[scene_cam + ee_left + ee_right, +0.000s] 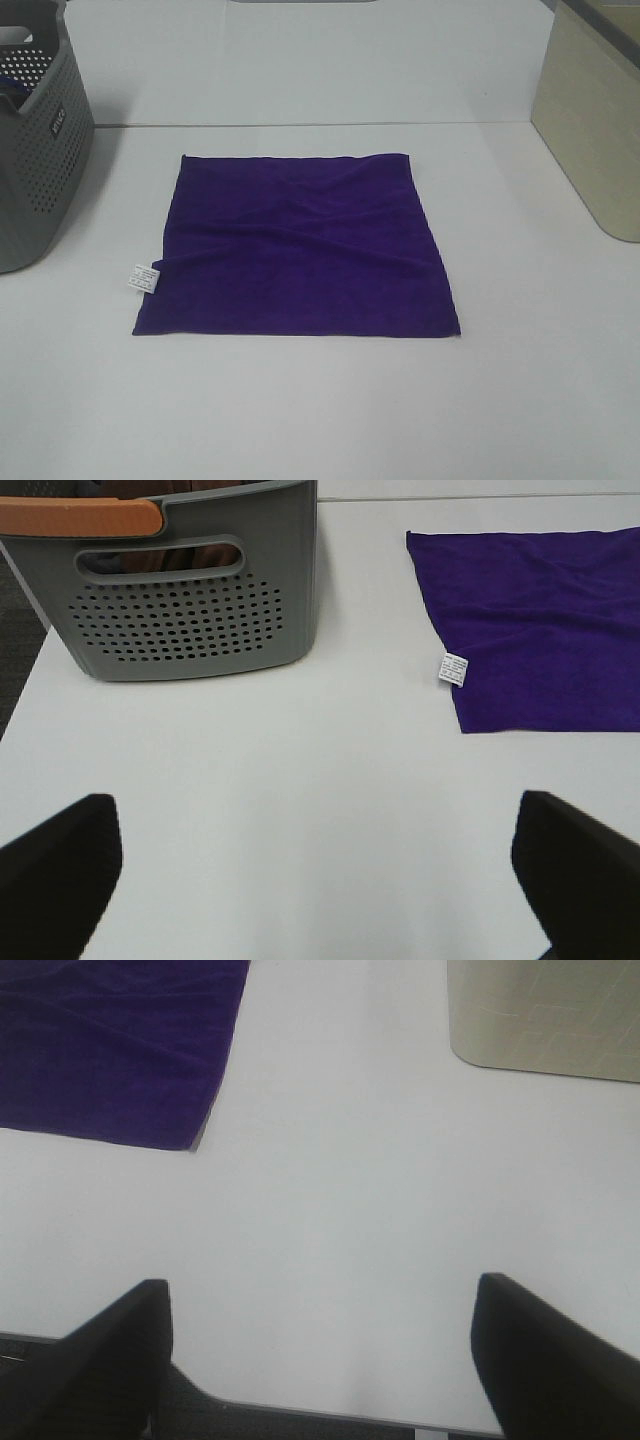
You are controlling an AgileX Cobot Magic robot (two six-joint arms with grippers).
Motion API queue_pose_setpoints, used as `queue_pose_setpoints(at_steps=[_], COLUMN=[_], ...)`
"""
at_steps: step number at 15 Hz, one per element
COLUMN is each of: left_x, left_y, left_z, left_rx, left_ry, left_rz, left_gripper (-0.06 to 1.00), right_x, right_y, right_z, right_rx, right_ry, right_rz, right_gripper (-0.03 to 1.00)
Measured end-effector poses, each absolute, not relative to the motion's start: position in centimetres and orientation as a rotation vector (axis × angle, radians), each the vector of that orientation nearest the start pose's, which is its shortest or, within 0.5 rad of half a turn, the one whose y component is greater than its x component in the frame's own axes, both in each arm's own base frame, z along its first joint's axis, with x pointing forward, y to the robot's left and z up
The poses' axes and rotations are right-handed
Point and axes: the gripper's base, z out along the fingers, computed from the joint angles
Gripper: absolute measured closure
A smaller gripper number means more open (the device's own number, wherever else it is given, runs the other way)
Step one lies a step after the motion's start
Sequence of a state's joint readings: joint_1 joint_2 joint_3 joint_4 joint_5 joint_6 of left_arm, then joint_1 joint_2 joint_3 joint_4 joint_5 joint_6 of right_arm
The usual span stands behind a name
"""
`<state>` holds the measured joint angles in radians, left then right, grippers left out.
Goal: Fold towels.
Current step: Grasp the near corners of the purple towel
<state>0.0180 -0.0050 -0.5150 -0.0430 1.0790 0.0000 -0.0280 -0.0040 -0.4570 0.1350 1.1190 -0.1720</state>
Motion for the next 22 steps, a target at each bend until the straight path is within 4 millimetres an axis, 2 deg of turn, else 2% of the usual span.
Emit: queue_pose_setpoints(at_steps=[6, 10, 22], left_x=[-0.82, -0.82, -0.82], left_y=[-0.35, -0.35, -0.35], left_z=[28.00, 28.00, 28.00], left_rx=[-0.015, -0.015, -0.015], left_ry=[2.042, 2.042, 2.042], left_rz=[-0.039, -0.039, -0.039], left_gripper=[-0.05, -0.05, -0.05], right_x=[-0.36, -0.36, -0.36], right_y=[1.11, 1.11, 1.11], right_z=[26.13, 26.13, 26.13], right_rx=[-0.161, -0.161, -0.161], right_ry=[2.128, 2.128, 2.128], right_rz=[0.047, 0.047, 0.047], right_gripper=[0.15, 0.02, 0.01])
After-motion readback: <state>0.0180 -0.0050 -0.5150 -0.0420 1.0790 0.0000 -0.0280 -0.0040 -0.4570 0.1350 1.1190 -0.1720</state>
